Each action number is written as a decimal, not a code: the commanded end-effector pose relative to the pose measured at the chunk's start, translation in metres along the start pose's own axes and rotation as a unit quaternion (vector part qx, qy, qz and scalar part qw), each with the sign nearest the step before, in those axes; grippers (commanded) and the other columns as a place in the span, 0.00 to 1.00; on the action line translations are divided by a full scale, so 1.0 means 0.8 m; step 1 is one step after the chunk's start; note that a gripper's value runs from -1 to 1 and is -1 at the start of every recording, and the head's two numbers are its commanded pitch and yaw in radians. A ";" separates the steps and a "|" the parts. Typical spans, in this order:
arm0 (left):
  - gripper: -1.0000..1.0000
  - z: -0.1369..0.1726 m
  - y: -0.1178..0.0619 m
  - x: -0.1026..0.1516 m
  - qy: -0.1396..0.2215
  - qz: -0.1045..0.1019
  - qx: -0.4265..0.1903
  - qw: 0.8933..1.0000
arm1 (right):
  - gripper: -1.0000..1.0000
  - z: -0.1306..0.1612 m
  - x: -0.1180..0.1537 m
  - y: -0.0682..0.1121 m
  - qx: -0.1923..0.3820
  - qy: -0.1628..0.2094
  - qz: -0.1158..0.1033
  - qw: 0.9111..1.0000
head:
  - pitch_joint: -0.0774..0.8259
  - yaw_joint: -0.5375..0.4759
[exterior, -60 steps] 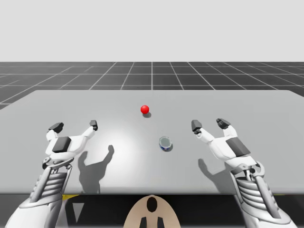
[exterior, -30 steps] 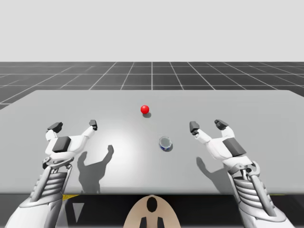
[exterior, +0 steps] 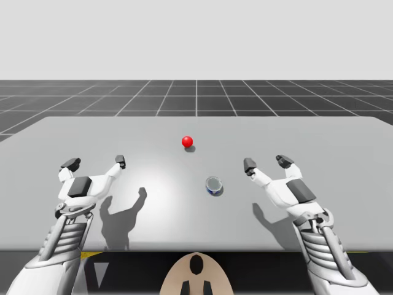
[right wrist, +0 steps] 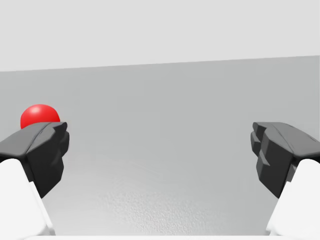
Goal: Watch the red light. When it turns green, pick up the object.
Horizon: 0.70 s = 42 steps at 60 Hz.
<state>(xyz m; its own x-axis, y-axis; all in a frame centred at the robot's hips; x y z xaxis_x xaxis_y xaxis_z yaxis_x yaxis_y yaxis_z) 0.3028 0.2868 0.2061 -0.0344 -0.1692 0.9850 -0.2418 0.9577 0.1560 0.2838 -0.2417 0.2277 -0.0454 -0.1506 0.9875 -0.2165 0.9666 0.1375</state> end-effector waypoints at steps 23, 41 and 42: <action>0.00 0.000 0.000 0.000 -0.003 -0.001 -0.002 1.000 | 0.00 0.000 -0.001 0.002 0.000 -0.003 0.001 1.000 | 0.60 0.60; 0.00 0.001 -0.001 0.000 -0.003 -0.002 -0.002 1.000 | 0.00 0.000 -0.001 0.003 0.000 -0.003 0.005 1.000 | 0.60 0.60; 0.00 0.001 -0.001 0.000 -0.003 -0.002 -0.002 1.000 | 0.00 0.001 -0.001 0.004 0.000 -0.003 0.005 1.000 | 0.60 0.60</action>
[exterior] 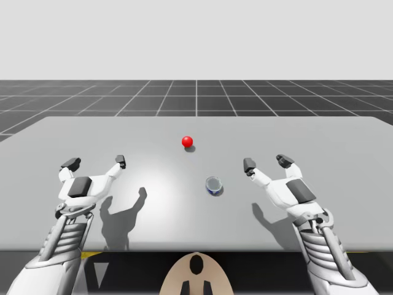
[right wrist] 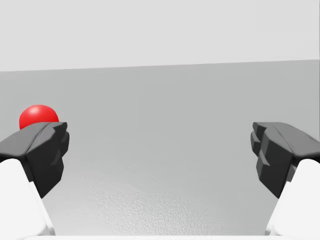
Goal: Watch the red light. When it turns green, pick up the object.
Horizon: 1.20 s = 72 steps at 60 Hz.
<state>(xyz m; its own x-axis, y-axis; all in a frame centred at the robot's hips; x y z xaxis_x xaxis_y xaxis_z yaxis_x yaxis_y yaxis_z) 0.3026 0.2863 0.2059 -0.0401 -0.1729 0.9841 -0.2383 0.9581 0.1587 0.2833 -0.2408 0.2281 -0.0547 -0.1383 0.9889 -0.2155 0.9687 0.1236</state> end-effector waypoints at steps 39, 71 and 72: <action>0.00 0.001 -0.001 -0.001 0.000 -0.004 -0.001 1.000 | 0.00 0.000 -0.004 0.004 0.001 0.002 0.002 1.000 | 0.60 0.60; 0.00 0.001 -0.001 -0.001 0.001 -0.006 0.000 1.000 | 0.00 0.000 -0.004 0.005 0.001 0.001 0.005 1.000 | 0.60 0.60; 0.00 0.000 -0.001 -0.001 0.001 -0.007 -0.001 1.000 | 0.00 0.000 -0.004 0.005 0.001 0.001 0.005 1.000 | 0.60 0.60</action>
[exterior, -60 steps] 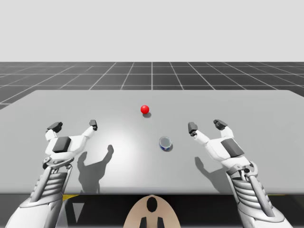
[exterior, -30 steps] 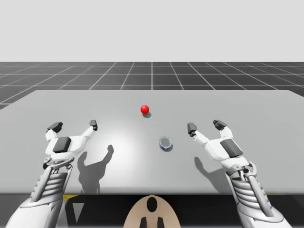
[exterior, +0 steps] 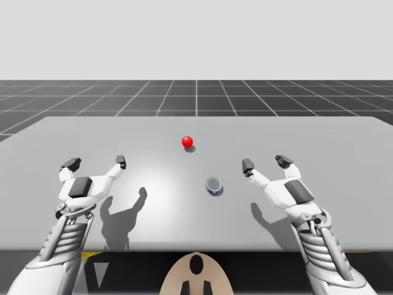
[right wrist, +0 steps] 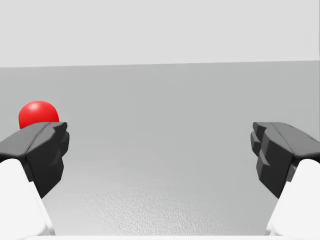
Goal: Watch the red light. When it turns green, pick up the object.
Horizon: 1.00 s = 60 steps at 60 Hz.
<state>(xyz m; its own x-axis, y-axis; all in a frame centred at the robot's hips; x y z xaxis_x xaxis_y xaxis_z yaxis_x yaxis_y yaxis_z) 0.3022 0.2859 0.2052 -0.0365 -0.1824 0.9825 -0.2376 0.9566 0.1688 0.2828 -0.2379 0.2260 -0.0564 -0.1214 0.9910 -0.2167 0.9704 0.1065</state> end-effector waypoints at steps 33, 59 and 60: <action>0.00 0.000 -0.001 0.000 0.000 -0.005 0.001 1.000 | 0.00 0.000 -0.001 0.002 -0.001 -0.001 -0.002 1.000 | 0.61 0.60; 0.00 0.000 -0.001 0.000 0.000 -0.005 0.001 1.000 | 0.00 0.000 -0.001 0.002 -0.002 -0.001 0.000 1.000 | 0.61 0.60; 0.00 0.000 -0.001 0.000 0.001 -0.008 0.000 1.000 | 0.00 0.000 -0.002 0.002 -0.002 -0.001 0.000 1.000 | 0.61 0.60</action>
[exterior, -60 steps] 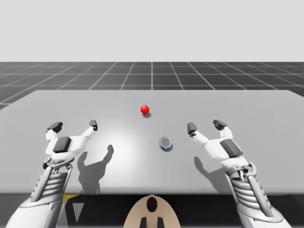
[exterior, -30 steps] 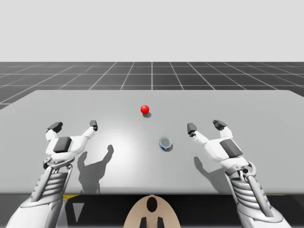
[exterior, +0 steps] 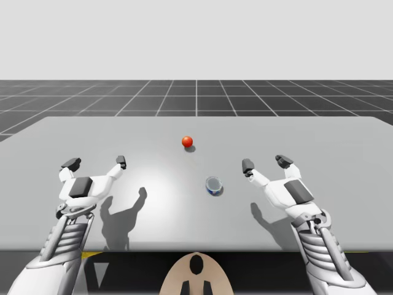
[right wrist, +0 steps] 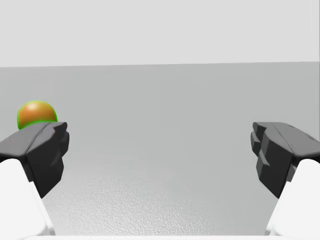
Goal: Watch the red light. When it turns green, pick up the object.
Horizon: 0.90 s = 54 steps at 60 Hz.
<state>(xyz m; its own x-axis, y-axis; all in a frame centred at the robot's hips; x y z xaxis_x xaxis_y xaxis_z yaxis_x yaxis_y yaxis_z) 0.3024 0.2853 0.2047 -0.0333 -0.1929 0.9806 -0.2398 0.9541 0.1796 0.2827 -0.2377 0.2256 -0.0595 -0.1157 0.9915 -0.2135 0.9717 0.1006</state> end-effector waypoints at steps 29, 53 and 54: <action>0.00 -0.001 -0.002 -0.002 0.002 -0.011 0.000 1.000 | 0.00 -0.002 -0.004 0.003 -0.003 0.001 -0.001 1.000 | 0.78 0.51; 0.00 -0.001 -0.003 -0.002 0.003 -0.012 0.000 1.000 | 0.00 -0.005 -0.008 0.008 -0.007 0.005 0.006 1.000 | 0.86 0.43; 0.00 -0.001 -0.003 -0.002 0.004 -0.012 0.000 1.000 | 0.00 -0.005 -0.008 0.008 -0.008 0.006 0.005 1.000 | 0.86 0.43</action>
<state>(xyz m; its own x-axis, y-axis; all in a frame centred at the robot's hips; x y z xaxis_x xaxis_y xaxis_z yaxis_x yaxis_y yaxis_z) 0.3040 0.2839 0.2028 -0.0227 -0.2129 0.9768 -0.2402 0.9496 0.2014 0.2858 -0.2338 0.2213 -0.0540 -0.0932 0.9942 -0.2019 0.9761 0.0806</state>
